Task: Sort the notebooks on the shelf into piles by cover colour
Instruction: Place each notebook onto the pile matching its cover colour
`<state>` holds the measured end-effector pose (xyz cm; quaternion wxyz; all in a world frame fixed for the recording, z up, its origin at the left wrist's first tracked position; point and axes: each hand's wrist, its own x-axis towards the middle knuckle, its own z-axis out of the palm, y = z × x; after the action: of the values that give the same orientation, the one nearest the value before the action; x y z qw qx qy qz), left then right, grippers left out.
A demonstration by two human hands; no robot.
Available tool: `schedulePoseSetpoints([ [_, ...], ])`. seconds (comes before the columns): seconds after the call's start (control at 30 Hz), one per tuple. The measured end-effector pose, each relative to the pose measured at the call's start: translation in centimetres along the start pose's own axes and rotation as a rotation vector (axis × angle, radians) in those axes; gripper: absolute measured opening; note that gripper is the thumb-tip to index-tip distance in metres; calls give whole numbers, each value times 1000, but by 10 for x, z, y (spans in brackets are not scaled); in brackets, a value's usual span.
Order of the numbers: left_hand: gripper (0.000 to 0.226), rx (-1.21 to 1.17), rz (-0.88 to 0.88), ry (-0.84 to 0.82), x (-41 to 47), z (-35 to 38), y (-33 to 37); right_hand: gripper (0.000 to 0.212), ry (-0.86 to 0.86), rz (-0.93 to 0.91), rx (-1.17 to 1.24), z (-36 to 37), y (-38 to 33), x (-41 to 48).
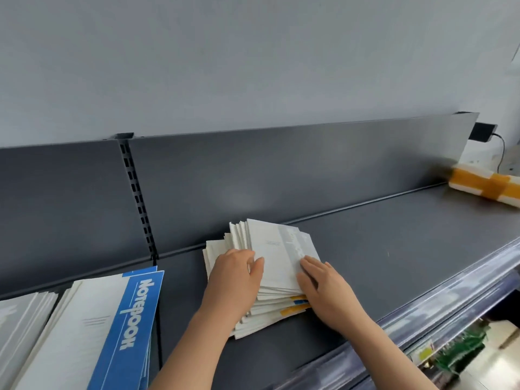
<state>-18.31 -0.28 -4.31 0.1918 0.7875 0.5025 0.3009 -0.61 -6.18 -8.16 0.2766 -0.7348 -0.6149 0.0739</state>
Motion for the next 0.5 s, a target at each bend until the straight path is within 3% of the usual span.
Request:
schedulePoseSetpoints([
  [0.3,14,-99,-327,143,-5,9,13,37,-133,-323,143,-12,26,13],
  [0.43,11,-136,-411,189,-9,14,15,22,-27,-219,196,-14,46,22],
  [0.5,9,-142,-446,221,-12,16,18,26,-24,-186,129,-12,49,24],
])
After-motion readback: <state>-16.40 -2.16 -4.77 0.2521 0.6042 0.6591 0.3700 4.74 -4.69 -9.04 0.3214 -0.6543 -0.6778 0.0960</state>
